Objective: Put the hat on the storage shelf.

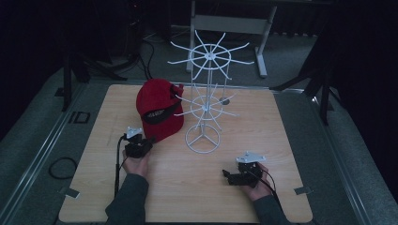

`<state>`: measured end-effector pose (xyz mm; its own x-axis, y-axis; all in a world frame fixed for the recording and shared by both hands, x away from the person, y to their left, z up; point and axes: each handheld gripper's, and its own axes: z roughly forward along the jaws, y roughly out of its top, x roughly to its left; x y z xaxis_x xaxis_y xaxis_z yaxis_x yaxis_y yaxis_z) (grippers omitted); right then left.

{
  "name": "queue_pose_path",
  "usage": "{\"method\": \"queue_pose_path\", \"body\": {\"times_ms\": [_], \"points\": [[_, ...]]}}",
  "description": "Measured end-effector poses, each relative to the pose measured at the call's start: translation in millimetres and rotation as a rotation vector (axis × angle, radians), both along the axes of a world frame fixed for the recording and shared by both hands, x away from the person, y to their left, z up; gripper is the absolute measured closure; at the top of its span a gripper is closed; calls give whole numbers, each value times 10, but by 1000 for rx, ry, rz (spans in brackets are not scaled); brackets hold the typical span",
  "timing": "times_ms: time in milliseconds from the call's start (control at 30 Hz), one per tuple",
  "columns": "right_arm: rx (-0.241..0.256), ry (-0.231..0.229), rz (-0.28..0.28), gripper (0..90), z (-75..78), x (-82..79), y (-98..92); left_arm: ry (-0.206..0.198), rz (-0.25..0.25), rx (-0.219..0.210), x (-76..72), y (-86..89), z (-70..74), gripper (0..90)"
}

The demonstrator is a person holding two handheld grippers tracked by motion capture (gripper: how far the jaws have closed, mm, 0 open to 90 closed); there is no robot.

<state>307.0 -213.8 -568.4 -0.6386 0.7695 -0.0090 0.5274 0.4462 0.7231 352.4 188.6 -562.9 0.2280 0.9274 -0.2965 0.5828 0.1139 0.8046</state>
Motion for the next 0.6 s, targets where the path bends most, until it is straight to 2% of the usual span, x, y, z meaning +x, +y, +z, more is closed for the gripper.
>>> {"method": "queue_pose_path", "body": {"times_ms": [233,433,600], "points": [[0,0,0,163,0,0,0,-30,36,-16,-20,44,1,866],[0,0,0,163,0,0,0,-68,55,-22,-28,87,80,866],[0,0,0,163,0,0,0,-103,55,-10,-41,110,186,865]]}}
